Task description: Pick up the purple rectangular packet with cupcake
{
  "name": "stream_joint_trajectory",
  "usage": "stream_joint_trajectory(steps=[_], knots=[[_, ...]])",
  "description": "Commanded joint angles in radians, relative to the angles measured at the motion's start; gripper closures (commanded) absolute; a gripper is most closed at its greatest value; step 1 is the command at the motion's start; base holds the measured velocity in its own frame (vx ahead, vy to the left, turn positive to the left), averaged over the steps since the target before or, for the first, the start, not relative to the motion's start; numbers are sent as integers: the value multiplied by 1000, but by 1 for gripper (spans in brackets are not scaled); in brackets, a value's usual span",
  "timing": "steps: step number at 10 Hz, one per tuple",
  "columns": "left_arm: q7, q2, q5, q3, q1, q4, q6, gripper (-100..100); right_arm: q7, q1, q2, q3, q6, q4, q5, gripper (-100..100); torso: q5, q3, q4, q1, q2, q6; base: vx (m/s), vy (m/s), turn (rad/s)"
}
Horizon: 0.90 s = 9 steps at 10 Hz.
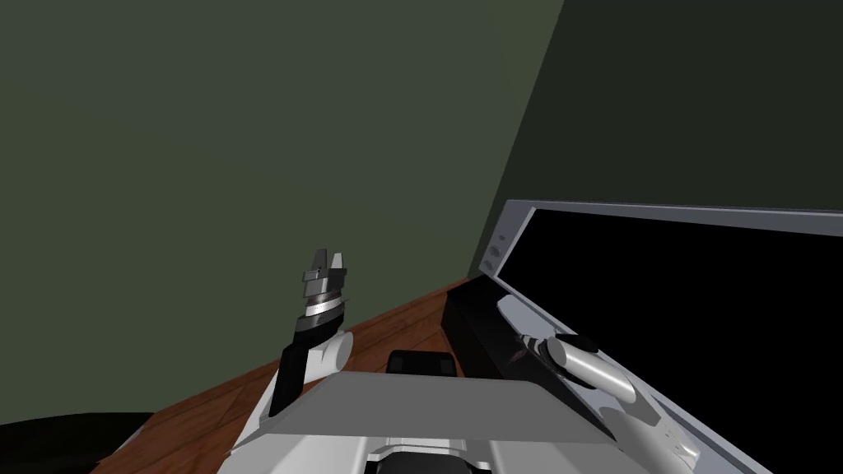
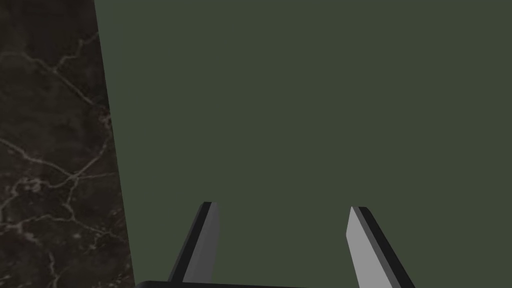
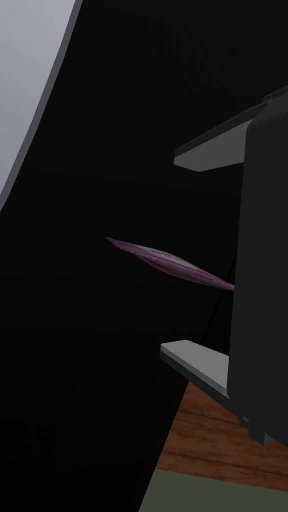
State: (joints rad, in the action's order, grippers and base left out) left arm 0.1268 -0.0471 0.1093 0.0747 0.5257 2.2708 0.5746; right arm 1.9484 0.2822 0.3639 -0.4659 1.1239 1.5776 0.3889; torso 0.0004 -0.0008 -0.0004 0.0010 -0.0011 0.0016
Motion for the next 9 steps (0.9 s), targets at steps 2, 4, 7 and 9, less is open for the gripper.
stream_joint_trajectory(steps=[2, 4, 7, 9], knots=[[0, 0, 0, 0, 0, 0, 0, 0, 67, -7, 10, -11, 57, -26, 5, -100, 0, 0, 0, 0, 0, 0, 23, 0, 90], [0, 0, 0, 0, 0, 0, 0, 0, 111, -12, 21, -20, 96, -50, 11, -100, 0, 0, 0, 0, 0, 0, 25, 0, 89], [0, 0, 0, 0, 0, 0, 0, 0, 186, -21, 43, -37, 163, -90, 23, -100, 0, 0, 0, 0, -1, 0, 28, -7, 109], [0, 0, 0, 0, 0, 0, 0, 0, 242, -27, 63, -49, 213, -119, 32, -100, 0, 0, 0, 0, 0, 0, 22, -3, 89]])
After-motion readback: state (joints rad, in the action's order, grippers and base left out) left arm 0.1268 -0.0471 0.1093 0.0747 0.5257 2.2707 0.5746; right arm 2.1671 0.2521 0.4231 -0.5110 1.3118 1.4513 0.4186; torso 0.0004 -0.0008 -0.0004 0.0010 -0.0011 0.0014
